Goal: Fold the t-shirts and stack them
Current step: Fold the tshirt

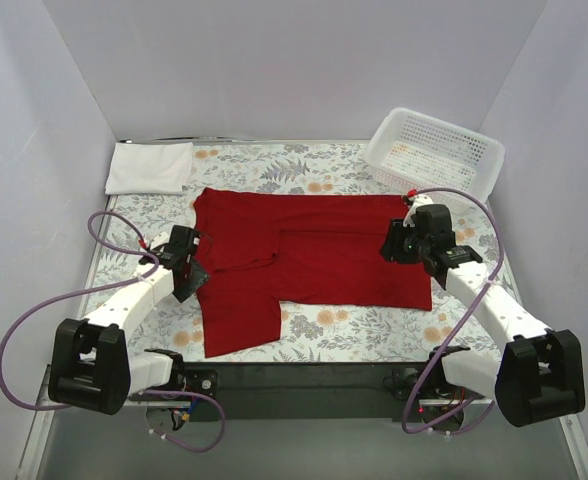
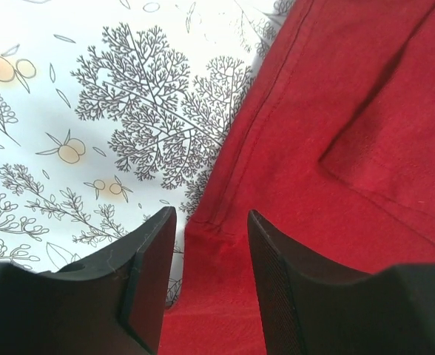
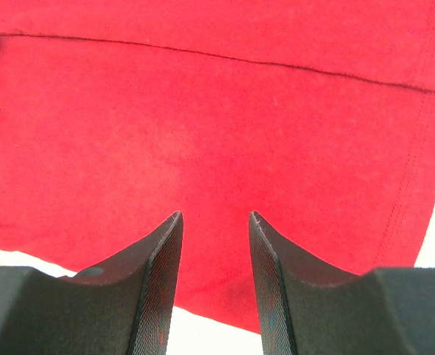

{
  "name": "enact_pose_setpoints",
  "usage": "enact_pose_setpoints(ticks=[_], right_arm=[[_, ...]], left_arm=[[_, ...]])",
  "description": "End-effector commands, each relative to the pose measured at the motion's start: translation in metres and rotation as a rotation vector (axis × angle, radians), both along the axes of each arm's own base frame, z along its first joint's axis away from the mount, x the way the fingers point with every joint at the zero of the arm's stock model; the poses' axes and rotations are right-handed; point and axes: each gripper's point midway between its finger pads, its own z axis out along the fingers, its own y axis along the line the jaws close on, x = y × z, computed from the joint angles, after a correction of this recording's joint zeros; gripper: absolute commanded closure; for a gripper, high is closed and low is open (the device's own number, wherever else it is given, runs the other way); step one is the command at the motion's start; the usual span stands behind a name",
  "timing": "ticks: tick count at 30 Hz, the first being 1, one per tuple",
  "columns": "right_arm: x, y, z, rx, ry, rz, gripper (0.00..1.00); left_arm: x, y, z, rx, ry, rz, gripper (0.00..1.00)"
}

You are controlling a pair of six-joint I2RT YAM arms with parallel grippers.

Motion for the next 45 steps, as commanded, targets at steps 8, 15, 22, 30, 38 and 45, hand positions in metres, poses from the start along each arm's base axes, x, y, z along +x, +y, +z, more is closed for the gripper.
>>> enact_pose_setpoints(ticks=[8,15,22,30,38,45], right_arm=[[-0.001,-0.009,0.006,-0.005,-0.062,-0.053,0.52],[-0.002,-0.017,0.010,-0.016,-0.092,-0.101,0.52],[-0.019,-0.035,-0.003,-0.053,-0.020,-0.184,0.41],[-0.056,-0.060,-0.026,-0.066,0.158,-0.312,0.36],[-0.093,-0.079,-0.041,-0.083,0.366,-0.401,0.37],[-0.103,-0.100,-0.060,0.003,0.488,-0.535,0.37]], left_arm=[[-0.021,-0.010,-0.025,-0.041,0.092,-0.038,0.60],[-0.026,-0.011,-0.037,-0.038,0.121,-0.044,0.78],[-0.025,-0.012,-0.034,-0.035,0.113,-0.076,1.00],[-0.017,-0.014,-0.019,-0.042,0.044,-0.104,1.00],[-0.013,-0.011,-0.015,-0.023,0.017,-0.114,1.00],[-0.012,-0.011,-0.011,-0.022,-0.008,-0.111,1.00]])
